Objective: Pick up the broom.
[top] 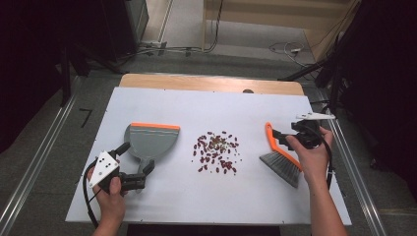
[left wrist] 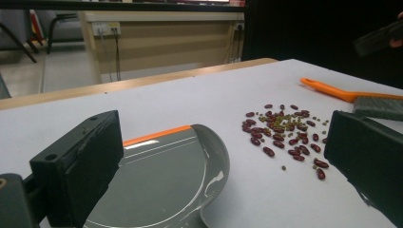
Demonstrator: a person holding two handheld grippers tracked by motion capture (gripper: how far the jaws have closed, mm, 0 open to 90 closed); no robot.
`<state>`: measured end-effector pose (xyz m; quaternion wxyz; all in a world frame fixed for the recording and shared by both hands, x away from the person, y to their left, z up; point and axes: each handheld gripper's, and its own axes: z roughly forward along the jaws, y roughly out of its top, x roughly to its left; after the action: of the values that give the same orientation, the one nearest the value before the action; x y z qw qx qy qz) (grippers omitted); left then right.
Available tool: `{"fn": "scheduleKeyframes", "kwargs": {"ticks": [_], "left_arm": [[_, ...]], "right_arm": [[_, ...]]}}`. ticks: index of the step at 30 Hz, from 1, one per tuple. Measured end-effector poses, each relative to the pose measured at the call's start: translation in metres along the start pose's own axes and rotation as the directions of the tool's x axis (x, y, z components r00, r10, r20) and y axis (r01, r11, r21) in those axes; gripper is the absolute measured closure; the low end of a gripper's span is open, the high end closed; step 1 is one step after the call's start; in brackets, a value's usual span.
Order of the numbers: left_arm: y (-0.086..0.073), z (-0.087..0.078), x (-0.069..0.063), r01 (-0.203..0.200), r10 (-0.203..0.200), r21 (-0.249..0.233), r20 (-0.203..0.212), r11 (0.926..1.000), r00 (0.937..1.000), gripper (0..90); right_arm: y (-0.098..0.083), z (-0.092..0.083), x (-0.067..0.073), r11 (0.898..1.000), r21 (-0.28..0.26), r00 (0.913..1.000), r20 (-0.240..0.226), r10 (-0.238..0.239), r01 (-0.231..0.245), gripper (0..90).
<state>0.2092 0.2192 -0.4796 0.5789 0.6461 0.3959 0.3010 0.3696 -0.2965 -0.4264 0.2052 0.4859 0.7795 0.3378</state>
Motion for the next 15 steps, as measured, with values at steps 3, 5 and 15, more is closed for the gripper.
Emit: {"fn": "scheduleKeyframes", "kwargs": {"ticks": [3,5,15], "left_arm": [[0.001,-0.001,0.001,0.014,-0.014,-0.008,0.011,0.9999,0.9998,0.0],[0.001,-0.001,0.001,0.01,-0.01,-0.008,0.01,0.9999,0.9999,0.0],[0.001,0.001,-0.002,-0.016,0.016,0.016,0.013,0.9997,0.9998,0.7]], "right_arm": [[-0.005,0.013,0.002,0.996,0.074,0.9982,0.049,0.035,-0.039,33.2],[-0.01,0.02,0.0,0.99,0.119,0.9968,0.028,0.075,-0.078,41.8],[-0.021,0.032,-0.003,0.973,0.195,0.9902,-0.036,0.135,-0.125,64.8]]}}
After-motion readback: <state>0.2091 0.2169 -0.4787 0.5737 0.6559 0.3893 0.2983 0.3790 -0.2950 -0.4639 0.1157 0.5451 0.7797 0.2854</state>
